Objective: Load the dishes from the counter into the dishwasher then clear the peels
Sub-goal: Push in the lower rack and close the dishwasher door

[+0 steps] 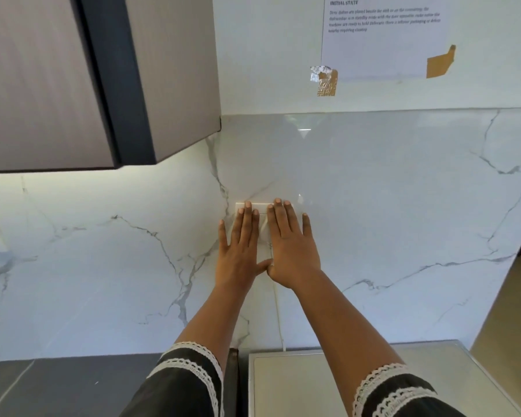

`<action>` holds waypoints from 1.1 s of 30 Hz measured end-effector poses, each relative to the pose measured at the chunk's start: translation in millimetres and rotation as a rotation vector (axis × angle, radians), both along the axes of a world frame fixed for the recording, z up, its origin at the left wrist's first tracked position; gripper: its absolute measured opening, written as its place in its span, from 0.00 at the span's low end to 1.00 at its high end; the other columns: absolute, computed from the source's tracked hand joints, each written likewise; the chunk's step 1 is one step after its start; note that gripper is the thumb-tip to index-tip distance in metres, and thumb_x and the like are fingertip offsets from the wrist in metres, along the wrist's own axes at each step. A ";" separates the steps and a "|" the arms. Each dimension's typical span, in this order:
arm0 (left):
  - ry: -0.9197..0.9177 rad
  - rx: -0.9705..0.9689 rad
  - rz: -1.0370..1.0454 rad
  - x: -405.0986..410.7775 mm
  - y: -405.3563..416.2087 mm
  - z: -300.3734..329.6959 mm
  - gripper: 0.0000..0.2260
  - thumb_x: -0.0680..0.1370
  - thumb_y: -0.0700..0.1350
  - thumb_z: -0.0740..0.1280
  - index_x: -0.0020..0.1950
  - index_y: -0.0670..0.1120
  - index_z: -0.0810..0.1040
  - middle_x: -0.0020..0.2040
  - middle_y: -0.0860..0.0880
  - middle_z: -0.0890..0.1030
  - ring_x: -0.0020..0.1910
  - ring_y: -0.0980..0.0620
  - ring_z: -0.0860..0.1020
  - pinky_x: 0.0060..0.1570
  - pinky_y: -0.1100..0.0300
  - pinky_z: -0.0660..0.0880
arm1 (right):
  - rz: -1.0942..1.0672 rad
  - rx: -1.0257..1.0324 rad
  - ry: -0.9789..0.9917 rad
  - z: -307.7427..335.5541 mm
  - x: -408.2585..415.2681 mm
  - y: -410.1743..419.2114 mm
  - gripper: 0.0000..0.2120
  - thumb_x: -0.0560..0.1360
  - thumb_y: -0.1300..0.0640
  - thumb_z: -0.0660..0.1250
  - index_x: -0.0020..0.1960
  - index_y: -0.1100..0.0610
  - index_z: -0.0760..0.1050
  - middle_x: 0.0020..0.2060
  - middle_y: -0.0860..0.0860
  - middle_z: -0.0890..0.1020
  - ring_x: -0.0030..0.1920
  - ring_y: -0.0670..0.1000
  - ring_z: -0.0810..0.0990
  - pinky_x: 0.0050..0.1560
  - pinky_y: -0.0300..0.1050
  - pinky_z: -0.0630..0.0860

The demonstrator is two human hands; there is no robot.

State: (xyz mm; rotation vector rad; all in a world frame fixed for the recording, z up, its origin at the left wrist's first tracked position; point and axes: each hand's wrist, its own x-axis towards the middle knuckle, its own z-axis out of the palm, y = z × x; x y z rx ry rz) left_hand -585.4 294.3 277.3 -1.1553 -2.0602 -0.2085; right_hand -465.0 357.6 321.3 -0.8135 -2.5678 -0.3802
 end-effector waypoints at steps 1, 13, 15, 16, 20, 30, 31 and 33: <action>0.036 -0.002 -0.002 -3.8 -0.9 0.1 0.51 0.70 0.72 0.59 0.79 0.40 0.47 0.79 0.41 0.46 0.78 0.45 0.46 0.74 0.40 0.48 | 0.003 0.012 0.000 0.0 -0.1 0.7 0.55 0.73 0.44 0.69 0.76 0.59 0.28 0.76 0.57 0.32 0.76 0.57 0.32 0.76 0.59 0.40; 0.116 -0.037 0.097 -12.1 6.1 -24.1 0.53 0.69 0.75 0.55 0.78 0.41 0.38 0.79 0.43 0.38 0.78 0.45 0.40 0.75 0.42 0.42 | 0.011 0.049 0.001 -5.2 -3.2 7.1 0.60 0.70 0.36 0.70 0.75 0.59 0.27 0.77 0.57 0.34 0.77 0.59 0.33 0.76 0.62 0.42; 0.095 -0.008 0.108 -9.9 9.0 -30.0 0.54 0.69 0.74 0.55 0.78 0.41 0.36 0.78 0.42 0.36 0.77 0.45 0.38 0.75 0.43 0.42 | 0.014 0.047 0.004 -6.1 -3.7 7.5 0.61 0.69 0.35 0.70 0.75 0.59 0.27 0.77 0.57 0.35 0.77 0.59 0.34 0.76 0.62 0.42; 0.094 0.000 0.112 -10.3 10.0 -31.5 0.54 0.68 0.74 0.55 0.78 0.41 0.36 0.78 0.42 0.35 0.77 0.45 0.38 0.75 0.43 0.42 | 0.015 0.050 0.006 -6.7 -4.3 8.0 0.62 0.69 0.35 0.71 0.75 0.59 0.26 0.77 0.57 0.35 0.77 0.59 0.34 0.76 0.62 0.41; 0.120 -0.020 0.096 -14.3 9.1 -31.9 0.52 0.69 0.74 0.51 0.78 0.41 0.37 0.78 0.42 0.37 0.78 0.44 0.40 0.75 0.43 0.42 | 0.018 0.071 0.002 -7.7 -4.5 11.3 0.62 0.68 0.35 0.71 0.74 0.60 0.26 0.77 0.58 0.35 0.77 0.59 0.34 0.75 0.62 0.40; 0.052 -0.072 0.099 5.9 -8.5 -27.9 0.48 0.72 0.73 0.49 0.79 0.41 0.40 0.79 0.44 0.41 0.78 0.46 0.43 0.75 0.42 0.43 | 0.012 -0.017 -0.126 11.6 5.1 1.2 0.62 0.68 0.34 0.71 0.76 0.60 0.29 0.76 0.57 0.33 0.76 0.59 0.33 0.75 0.63 0.39; 0.053 -0.075 0.103 8.4 -12.0 -29.8 0.48 0.72 0.74 0.49 0.79 0.41 0.40 0.79 0.44 0.41 0.78 0.46 0.43 0.75 0.42 0.43 | 0.022 -0.044 -0.125 13.1 5.7 0.5 0.62 0.68 0.36 0.71 0.76 0.60 0.29 0.76 0.56 0.32 0.76 0.58 0.32 0.75 0.63 0.39; 0.059 -0.061 0.096 14.2 -20.0 -31.6 0.48 0.72 0.74 0.49 0.79 0.40 0.42 0.79 0.44 0.42 0.78 0.46 0.43 0.75 0.43 0.46 | 0.059 -0.091 -0.094 14.2 9.3 0.0 0.59 0.69 0.41 0.71 0.76 0.59 0.28 0.76 0.55 0.31 0.77 0.56 0.32 0.75 0.60 0.37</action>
